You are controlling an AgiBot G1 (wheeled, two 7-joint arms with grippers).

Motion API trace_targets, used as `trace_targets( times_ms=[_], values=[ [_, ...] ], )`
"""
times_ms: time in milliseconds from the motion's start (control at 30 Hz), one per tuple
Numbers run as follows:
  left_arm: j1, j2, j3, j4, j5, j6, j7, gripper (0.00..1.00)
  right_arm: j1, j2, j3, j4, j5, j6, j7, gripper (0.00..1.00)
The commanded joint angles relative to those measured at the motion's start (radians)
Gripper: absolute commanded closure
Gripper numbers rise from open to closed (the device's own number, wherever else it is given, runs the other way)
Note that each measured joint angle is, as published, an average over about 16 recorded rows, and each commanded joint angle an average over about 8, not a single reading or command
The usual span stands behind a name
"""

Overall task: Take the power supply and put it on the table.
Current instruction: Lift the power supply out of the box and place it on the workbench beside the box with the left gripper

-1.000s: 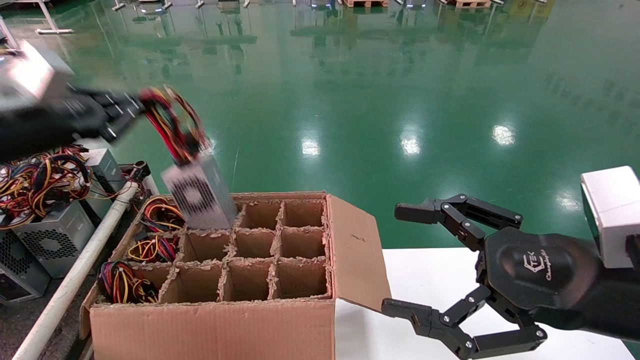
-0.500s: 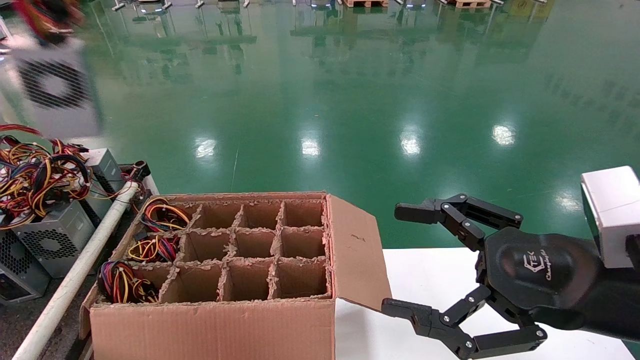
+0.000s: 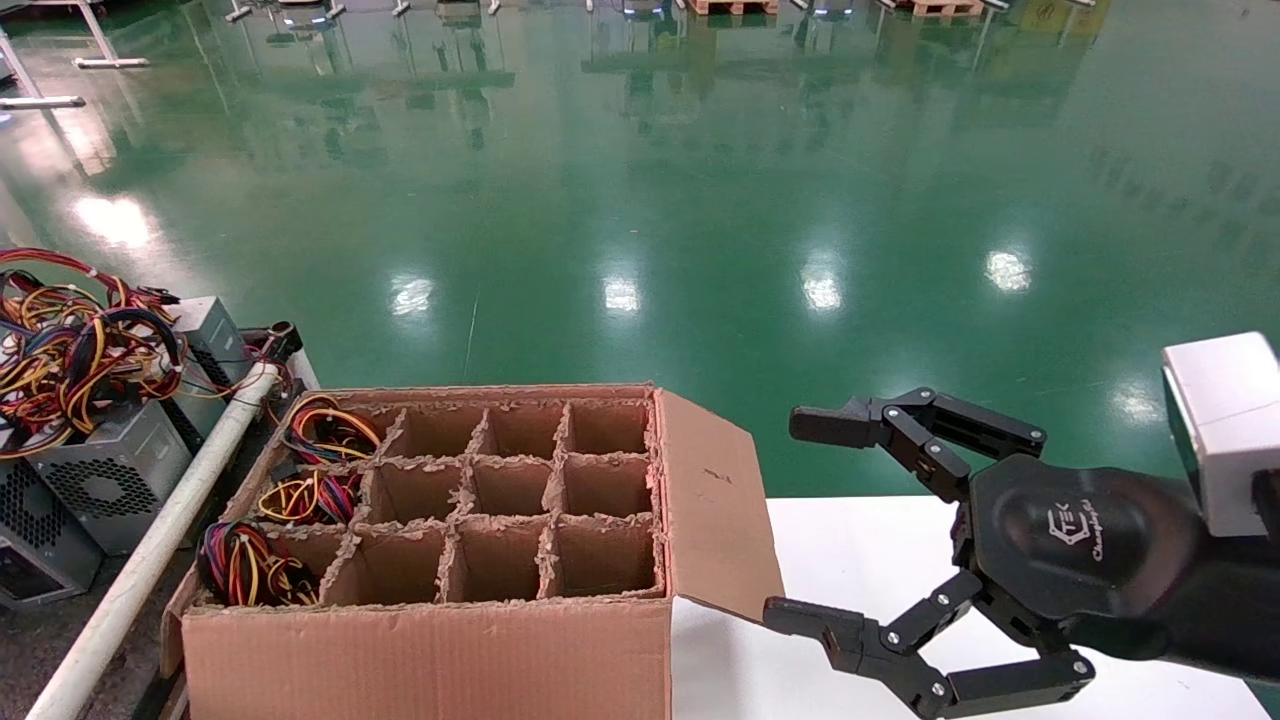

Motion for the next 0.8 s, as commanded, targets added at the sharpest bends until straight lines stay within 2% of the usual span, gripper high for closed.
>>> trace_targets(
  times_ms=[33, 400, 800],
  values=[
    [-0.026, -0.014, 0.012, 0.024, 0.024, -0.04, 0.014, 1.0, 0.0, 0.0, 0.0, 0.0, 0.0, 0.0, 0.0, 0.0],
    [-0.047, -0.099, 0.071, 0.095, 0.115, -0.129, 0.064, 1.0, 0.0, 0.0, 0.0, 0.0, 0.0, 0.0, 0.0, 0.0],
    [0.028, -0.136, 0.091, 0.15, 0.146, -0.119, 0.074, 1.0, 0.0, 0.0, 0.0, 0.0, 0.0, 0.0, 0.0, 0.0]
  ],
)
